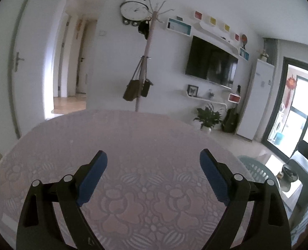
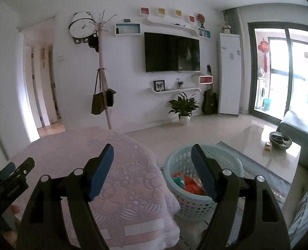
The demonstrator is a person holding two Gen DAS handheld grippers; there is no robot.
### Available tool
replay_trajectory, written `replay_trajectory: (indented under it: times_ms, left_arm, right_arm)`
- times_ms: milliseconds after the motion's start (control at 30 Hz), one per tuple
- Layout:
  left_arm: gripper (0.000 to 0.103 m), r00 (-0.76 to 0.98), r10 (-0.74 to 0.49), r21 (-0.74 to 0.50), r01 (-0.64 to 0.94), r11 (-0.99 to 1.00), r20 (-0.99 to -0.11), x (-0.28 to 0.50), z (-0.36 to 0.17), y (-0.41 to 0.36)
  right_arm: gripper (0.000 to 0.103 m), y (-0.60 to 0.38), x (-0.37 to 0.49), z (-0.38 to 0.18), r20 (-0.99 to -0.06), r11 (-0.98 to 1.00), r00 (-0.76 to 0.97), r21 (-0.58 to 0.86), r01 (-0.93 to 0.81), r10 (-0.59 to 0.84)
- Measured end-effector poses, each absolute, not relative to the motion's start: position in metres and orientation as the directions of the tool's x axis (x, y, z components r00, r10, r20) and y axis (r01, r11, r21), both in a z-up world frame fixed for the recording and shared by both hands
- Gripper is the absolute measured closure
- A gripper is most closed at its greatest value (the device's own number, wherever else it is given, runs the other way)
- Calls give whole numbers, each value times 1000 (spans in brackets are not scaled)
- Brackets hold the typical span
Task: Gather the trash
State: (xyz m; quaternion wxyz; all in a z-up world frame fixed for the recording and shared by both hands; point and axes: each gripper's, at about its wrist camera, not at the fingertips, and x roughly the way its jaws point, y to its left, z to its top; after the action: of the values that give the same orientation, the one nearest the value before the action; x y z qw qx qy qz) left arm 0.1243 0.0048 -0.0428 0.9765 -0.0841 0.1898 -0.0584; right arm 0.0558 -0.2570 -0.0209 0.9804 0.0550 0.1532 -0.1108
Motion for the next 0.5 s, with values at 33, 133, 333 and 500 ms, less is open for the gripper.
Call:
replay_trajectory:
  times_ms: [33,133,333,500]
  left_arm:
    - [15,922,-141,-176,81,981,-361,124,-43,3]
    - [15,927,-126,-148,78,986,-352,127,-41,-1]
    - [11,929,-109,-131,67,989,-352,127,-41,-4]
    - [8,925,-108,-157,53,986,-364,129,-42,-2]
  right_arm:
    - [30,-258,57,-22,-315,969,928,75,234,-200]
    - [30,-260,63,-24,-319,970,927,72,231,-197]
    - [30,-258,68,-26,-338,976,924,64,210,-177]
    - [30,-255,66,-26,-333,981,930,59,183,-154]
